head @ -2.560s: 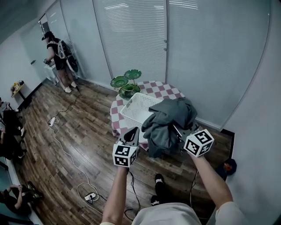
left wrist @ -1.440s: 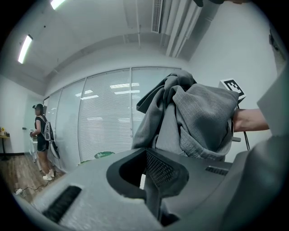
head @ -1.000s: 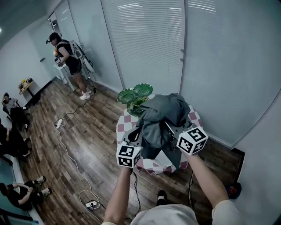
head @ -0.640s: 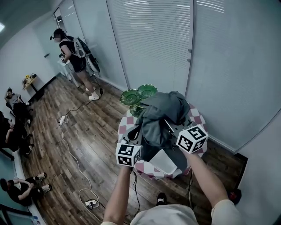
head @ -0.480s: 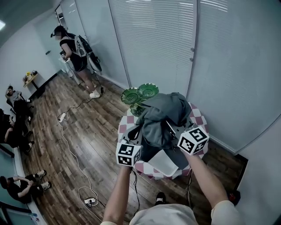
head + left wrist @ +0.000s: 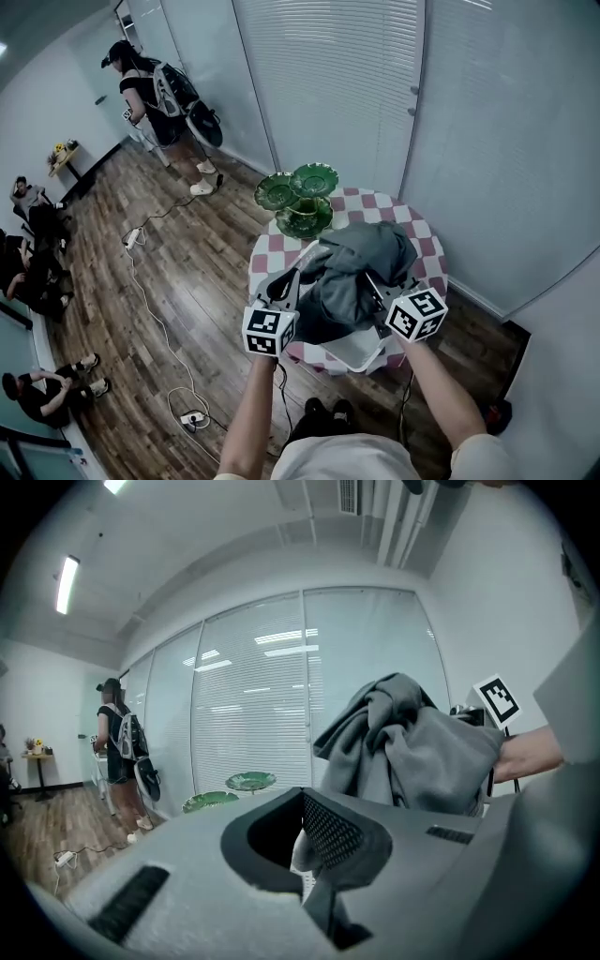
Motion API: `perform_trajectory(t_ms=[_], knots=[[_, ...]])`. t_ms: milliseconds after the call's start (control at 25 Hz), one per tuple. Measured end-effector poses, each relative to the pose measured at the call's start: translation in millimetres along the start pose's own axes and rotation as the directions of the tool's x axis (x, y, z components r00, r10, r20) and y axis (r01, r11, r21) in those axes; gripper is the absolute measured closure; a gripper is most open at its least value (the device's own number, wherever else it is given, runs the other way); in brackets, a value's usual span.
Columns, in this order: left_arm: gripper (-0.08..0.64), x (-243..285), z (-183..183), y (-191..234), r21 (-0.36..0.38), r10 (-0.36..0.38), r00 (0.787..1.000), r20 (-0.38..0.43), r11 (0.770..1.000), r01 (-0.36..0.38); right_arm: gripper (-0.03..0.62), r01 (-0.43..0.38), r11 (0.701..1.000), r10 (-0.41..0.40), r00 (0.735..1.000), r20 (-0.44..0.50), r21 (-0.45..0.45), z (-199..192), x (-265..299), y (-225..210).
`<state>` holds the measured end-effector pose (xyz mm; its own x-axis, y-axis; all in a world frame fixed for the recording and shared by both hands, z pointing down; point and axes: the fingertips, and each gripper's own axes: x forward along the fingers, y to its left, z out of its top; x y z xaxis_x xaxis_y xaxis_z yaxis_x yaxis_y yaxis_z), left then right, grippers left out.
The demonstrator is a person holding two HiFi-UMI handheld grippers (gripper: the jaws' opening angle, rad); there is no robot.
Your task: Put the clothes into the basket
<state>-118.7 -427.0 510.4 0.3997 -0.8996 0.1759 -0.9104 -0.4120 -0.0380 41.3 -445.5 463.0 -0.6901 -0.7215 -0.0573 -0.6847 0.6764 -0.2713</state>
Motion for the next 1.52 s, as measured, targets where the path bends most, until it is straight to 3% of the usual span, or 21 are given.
perform_trajectory(t_ms=[160, 280, 440, 800, 1040, 1320, 1520], knots=[[0.548, -1.7, 1.7, -2.1, 0.014, -0.011, 1.0, 0.002, 1.0, 0.011, 0.396, 0.055, 0.998, -0.054, 0.998, -0.016, 0.009, -12.2, -15.1, -14.9], [0.548, 5.9, 2.1, -1.2, 0.017, -0.023, 1.0, 0.011, 1.0, 0.023, 0.396, 0.067, 0.997, -0.068, 0.997, -0.025, -0.039, -20.8, -19.5, -21.7], [0.548, 8.7, -3.8, -0.2, 0.008, -0.038, 0.999, 0.018, 0.999, 0.038, 0.396, 0.07, 0.987, -0.084, 0.992, -0.093, -0.145, -52.7, -34.5, -22.7], [0.548, 28.3, -1.6, 18.1, 0.01, -0.063, 0.998, 0.019, 0.998, 0.062, 0.396, 0.022, 0.973, -0.067, 0.98, -0.19, -0.228, -81.7, -16.5, -18.8], [0.548, 46.5, -9.4, 41.8, -0.016, -0.054, 0.999, 0.0, 0.998, 0.054, 0.396, -0.054, 0.962, -0.017, 0.966, -0.257, -0.266, -100.7, 11.9, -8.6], [0.548, 70.5, -19.8, 66.6, -0.037, -0.05, 0.999, -0.014, 0.998, 0.05, 0.394, -0.162, 0.942, 0.045, 0.93, -0.366, -0.295, -145.1, 37.4, 1.3], [0.548, 91.5, -25.5, 74.0, -0.04, -0.069, 0.997, -0.027, 0.997, 0.067, 0.394, -0.259, 0.934, 0.123, 0.881, -0.456, -0.247, -174.6, 48.1, 7.3]])
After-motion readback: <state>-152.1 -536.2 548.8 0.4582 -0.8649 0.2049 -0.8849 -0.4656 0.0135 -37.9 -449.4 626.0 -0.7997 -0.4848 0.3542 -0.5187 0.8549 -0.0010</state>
